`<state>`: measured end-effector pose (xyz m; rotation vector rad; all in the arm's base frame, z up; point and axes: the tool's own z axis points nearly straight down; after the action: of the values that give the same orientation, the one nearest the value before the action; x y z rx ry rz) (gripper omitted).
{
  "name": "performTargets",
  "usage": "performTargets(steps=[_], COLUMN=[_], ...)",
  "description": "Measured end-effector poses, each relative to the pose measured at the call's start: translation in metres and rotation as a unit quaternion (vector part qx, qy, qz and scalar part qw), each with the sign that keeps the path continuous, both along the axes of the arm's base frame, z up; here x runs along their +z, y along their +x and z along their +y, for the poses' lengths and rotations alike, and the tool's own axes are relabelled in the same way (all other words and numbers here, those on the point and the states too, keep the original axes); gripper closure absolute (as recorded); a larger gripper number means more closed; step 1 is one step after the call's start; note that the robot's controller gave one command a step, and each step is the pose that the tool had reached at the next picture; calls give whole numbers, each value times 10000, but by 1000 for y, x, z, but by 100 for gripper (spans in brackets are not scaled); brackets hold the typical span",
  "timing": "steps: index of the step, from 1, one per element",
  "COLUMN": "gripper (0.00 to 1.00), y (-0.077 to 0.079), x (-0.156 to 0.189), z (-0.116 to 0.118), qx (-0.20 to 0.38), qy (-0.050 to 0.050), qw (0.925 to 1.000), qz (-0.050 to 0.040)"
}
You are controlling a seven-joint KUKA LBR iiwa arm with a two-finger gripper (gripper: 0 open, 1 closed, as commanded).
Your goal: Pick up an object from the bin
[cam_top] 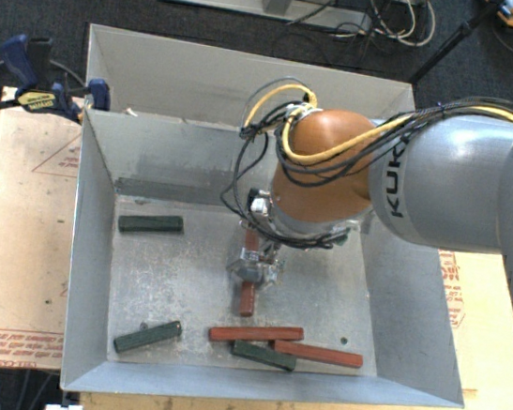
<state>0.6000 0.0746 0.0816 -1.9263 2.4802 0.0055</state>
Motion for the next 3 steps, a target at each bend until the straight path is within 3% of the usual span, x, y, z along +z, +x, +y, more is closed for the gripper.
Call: performTargets(steps=[1,2,3], gripper=[0,100,0], y=[0,0,0], x=[0,0,0], z=[0,0,0], qx=[0,-1,-1], qy=[0,0,0], qw=[10000,10000,10000], qz=[0,0,0])
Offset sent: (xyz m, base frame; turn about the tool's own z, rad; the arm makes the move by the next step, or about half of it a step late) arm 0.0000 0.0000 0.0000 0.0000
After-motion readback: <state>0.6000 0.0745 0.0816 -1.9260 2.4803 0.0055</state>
